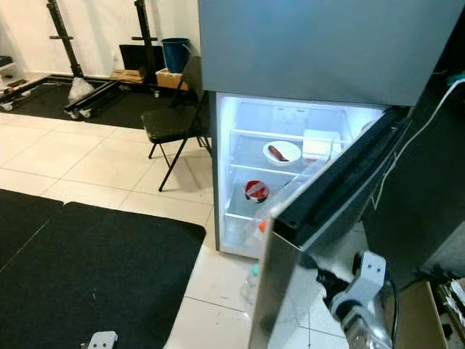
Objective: Restocking fridge
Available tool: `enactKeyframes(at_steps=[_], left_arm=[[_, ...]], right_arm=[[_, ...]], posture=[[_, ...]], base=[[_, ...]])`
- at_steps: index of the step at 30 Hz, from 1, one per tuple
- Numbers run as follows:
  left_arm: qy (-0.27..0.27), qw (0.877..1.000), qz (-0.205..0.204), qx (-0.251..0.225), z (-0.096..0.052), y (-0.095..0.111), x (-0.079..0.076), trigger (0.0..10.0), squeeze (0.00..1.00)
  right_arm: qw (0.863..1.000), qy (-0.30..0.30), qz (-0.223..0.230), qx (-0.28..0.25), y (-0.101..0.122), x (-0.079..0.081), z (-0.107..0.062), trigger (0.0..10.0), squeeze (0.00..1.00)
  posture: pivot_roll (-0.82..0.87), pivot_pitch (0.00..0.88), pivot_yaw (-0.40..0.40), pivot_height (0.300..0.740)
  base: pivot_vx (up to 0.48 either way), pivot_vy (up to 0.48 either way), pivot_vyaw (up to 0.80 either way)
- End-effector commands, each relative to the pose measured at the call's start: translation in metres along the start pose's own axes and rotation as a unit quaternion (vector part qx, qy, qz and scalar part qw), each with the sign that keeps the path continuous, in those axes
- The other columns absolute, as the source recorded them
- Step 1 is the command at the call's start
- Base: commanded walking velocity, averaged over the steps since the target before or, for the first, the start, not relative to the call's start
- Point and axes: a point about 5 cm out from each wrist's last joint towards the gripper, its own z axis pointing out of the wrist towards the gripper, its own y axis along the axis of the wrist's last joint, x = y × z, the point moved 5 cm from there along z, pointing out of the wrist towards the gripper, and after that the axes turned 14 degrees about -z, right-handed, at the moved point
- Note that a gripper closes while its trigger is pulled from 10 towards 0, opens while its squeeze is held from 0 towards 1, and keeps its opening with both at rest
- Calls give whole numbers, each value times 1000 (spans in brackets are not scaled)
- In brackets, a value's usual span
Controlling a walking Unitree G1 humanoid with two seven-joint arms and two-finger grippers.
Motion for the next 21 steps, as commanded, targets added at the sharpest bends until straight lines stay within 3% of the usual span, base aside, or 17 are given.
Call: enactKeyframes(at_steps=[1,2,3,6,7,8,9,11,12,13,14,15,17,19,21], left_arm=[[0,1000,2,5,0,-2,-1,10000,0],[0,1000,3,6,0,-3,-1,10000,0],[0,1000,3,6,0,-3,-1,10000,0],[-1,1000,3,7,0,-4,-1,10000,0],[-1,1000,3,7,0,-4,-1,10000,0],[0,1000,1,6,0,-4,0,10000,0],[0,1000,1,6,0,-4,0,10000,0],[1,1000,-1,5,-1,-4,1,10000,0],[1,1000,-1,5,-1,-4,1,10000,0],[2,1000,-2,6,-1,-5,2,10000,0],[3,1000,-2,6,-2,-6,3,10000,0],[3,1000,-2,6,-2,-6,3,10000,0],[5,1000,-3,7,-3,-7,4,10000,0],[5,1000,-4,6,-3,-7,4,10000,0],[6,1000,-5,5,-2,-6,4,10000,0]], right_arm=[[998,49,-2,-26,15,20,11,10000,0],[991,124,-22,-44,28,47,20,10000,0],[991,124,-22,-44,28,47,20,10000,0],[962,256,-37,-86,51,106,29,10000,0],[962,256,-37,-86,51,106,29,10000,0],[950,292,-38,-100,60,126,31,10000,0],[950,292,-38,-100,60,126,31,10000,0],[929,346,-36,-127,75,159,34,10000,0],[929,346,-36,-127,75,159,34,10000,0],[919,368,-31,-138,83,174,34,10000,0],[900,406,-40,-153,93,200,31,10000,0],[900,406,-40,-153,93,200,31,10000,0],[869,460,-50,-176,106,233,22,10000,0],[865,465,-55,-182,109,239,20,10000,0],[893,415,-76,-158,96,222,33,10000,0]], posture=[[-40,0,6,740],[-36,0,7,740],[-36,0,7,740],[-25,0,3,740],[-25,0,3,740],[-18,0,-2,740],[-18,0,-2,740],[-17,0,-3,740],[-17,0,-3,740],[-17,0,-2,740],[-7,0,-5,740],[-7,0,-5,740],[-6,0,-5,740],[-7,0,-7,740],[-9,0,-6,740]], base=[[0,0,0],[0,0,0],[0,0,0],[0,0,0],[0,0,0],[0,0,0],[0,0,0],[0,0,0],[0,0,0],[0,0,0],[0,0,0],[0,0,0],[0,0,0],[0,0,0],[0,0,0]])
